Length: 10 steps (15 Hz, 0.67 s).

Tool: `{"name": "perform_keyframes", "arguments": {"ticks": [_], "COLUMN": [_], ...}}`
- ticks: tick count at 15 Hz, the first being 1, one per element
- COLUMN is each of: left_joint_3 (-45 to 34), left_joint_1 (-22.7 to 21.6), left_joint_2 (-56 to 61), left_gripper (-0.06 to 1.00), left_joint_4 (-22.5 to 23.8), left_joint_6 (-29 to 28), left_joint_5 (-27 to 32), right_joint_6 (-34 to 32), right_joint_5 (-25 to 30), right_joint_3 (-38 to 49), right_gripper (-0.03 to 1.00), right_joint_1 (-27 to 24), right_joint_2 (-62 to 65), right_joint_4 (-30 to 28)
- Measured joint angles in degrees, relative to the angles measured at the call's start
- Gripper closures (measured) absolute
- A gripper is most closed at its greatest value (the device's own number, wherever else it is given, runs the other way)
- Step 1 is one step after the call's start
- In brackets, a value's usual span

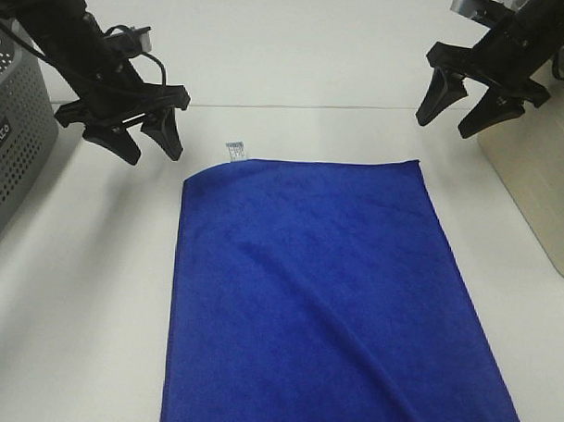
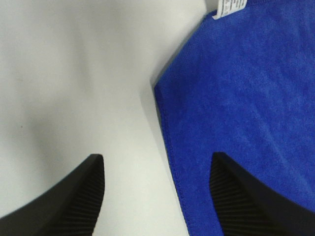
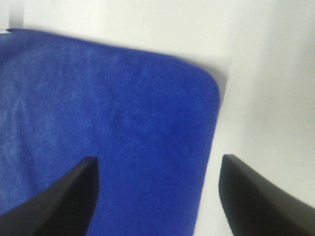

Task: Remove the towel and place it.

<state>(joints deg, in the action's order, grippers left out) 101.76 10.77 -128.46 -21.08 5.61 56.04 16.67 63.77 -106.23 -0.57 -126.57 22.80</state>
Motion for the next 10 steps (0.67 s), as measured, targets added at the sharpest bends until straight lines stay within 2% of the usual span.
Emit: {"name": "perform_keyframes", "arguments": {"ticks": [3, 5, 6, 10], "left_joint_3": [2.8, 5.0, 6.3, 7.4], "left_joint_1": [0.0, 0.0, 0.0, 0.0], "left_joint_2": [-2.7, -5.0, -6.6, -9.3], "left_gripper": [0.37, 0.37, 0.37, 0.37], "left_joint_4": [-0.1, -0.2, -1.0, -1.3], "left_joint_6": [0.0, 0.0, 0.1, 0.4], "left_joint_5": [-0.5, -0.6, -0.7, -0.9], "right_joint_6": [-0.9, -1.4, -3.9, -7.1], "right_joint_5": [-0.2, -1.0, -2.5, -6.1], "right_joint_3": [-4.2, -5.3, -5.6, -5.8], "right_gripper": [0.28, 0.28, 0.28, 0.28], "right_joint_1": [0.6, 3.4, 5.5, 6.0], "right_joint_2": [-3.0, -4.9, -6.6, -8.9], "right_joint_4": [-2.1, -5.7, -9.1, -12.7]}}
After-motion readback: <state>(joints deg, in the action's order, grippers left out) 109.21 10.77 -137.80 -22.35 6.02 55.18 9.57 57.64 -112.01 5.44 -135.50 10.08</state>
